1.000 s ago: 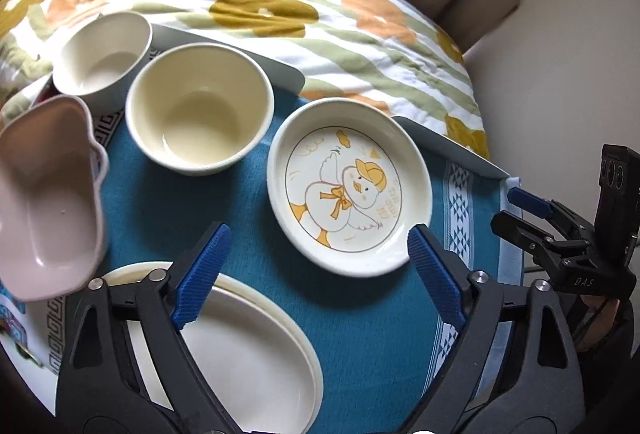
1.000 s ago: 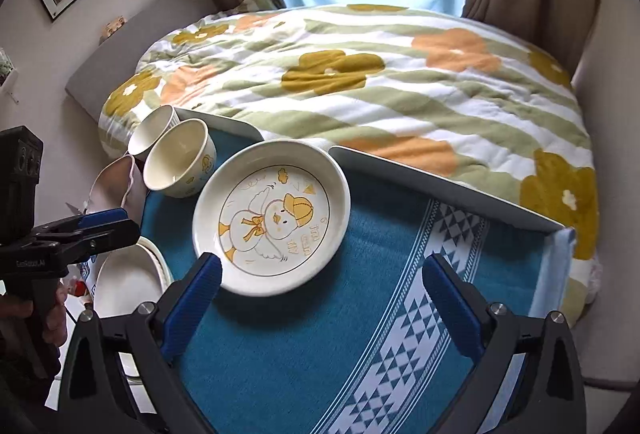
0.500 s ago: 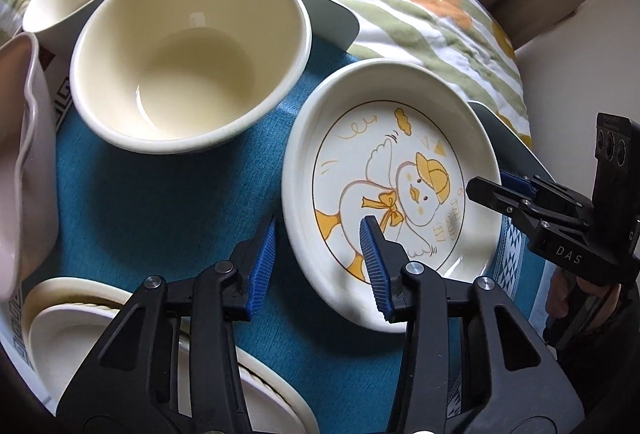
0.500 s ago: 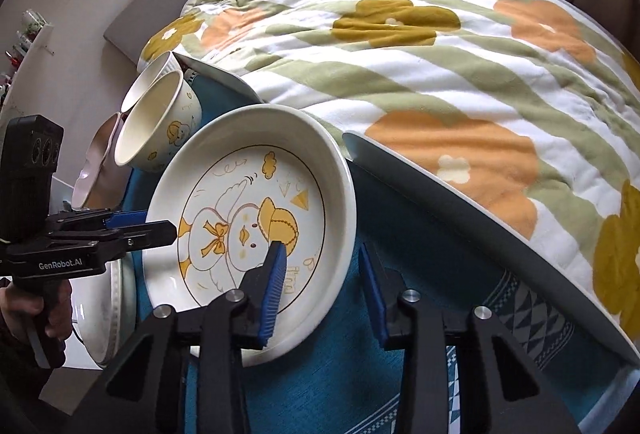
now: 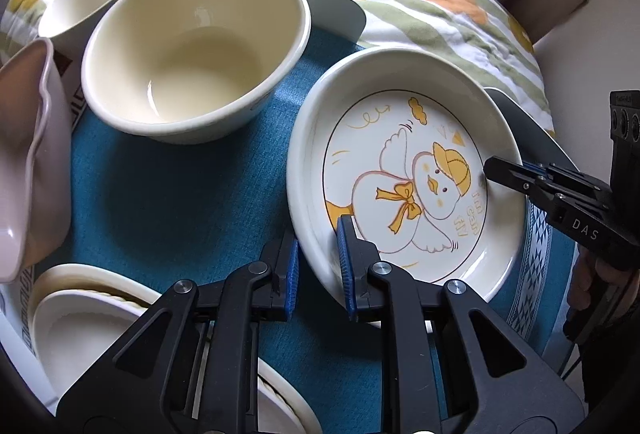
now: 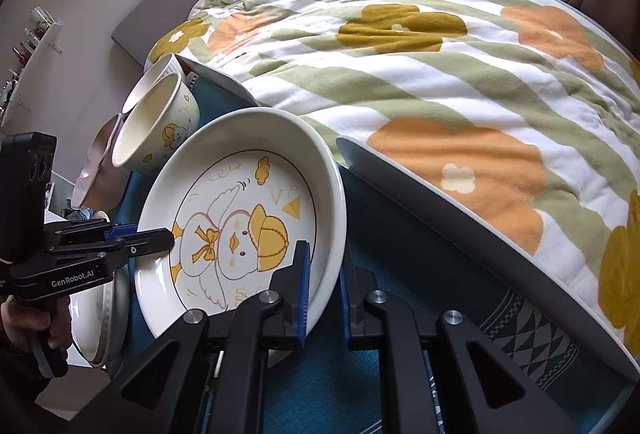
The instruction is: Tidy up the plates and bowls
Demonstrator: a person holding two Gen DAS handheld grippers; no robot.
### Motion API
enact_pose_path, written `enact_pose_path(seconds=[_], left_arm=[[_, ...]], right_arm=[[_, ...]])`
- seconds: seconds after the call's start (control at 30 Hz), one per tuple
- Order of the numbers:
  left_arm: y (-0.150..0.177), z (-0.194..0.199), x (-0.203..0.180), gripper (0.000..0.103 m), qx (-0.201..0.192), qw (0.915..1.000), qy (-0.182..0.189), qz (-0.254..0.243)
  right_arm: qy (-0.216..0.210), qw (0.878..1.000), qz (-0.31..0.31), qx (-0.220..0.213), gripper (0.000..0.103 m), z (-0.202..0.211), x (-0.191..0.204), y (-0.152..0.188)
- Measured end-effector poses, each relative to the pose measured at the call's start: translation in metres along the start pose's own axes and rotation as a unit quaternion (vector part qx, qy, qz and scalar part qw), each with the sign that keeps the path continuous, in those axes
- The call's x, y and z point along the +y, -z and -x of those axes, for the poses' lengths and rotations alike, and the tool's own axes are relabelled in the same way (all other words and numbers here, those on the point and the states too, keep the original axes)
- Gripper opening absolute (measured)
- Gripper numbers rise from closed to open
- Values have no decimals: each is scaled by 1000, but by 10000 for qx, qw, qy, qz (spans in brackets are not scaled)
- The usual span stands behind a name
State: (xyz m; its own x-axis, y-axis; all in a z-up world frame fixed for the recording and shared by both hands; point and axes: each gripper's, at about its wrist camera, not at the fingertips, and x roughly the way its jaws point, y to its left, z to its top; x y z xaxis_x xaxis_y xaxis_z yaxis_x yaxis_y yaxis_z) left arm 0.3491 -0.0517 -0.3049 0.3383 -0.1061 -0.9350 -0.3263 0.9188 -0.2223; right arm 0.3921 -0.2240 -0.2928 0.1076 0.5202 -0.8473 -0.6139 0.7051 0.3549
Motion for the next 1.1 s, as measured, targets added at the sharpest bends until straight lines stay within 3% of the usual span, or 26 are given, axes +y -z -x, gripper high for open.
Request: enact_pose_path(seconds=[0.33, 0.6, 0.8, 1.1], left_arm=[[-3, 33, -16, 15, -262, 9992, 42, -312], [0, 76, -11, 15, -499, 9969, 250, -547], [13, 104, 18, 15, -614, 9935, 546, -782], [45, 140, 91, 15, -407, 9871, 817, -1316]], right_arm=[[61, 9994, -94, -331, 12, 30, 5, 2], [328, 9970, -93, -692, 12, 70, 40, 7], [586, 9940, -209, -899, 12, 83, 83, 24], [908, 9857, -930, -1072, 12, 73, 167, 67]])
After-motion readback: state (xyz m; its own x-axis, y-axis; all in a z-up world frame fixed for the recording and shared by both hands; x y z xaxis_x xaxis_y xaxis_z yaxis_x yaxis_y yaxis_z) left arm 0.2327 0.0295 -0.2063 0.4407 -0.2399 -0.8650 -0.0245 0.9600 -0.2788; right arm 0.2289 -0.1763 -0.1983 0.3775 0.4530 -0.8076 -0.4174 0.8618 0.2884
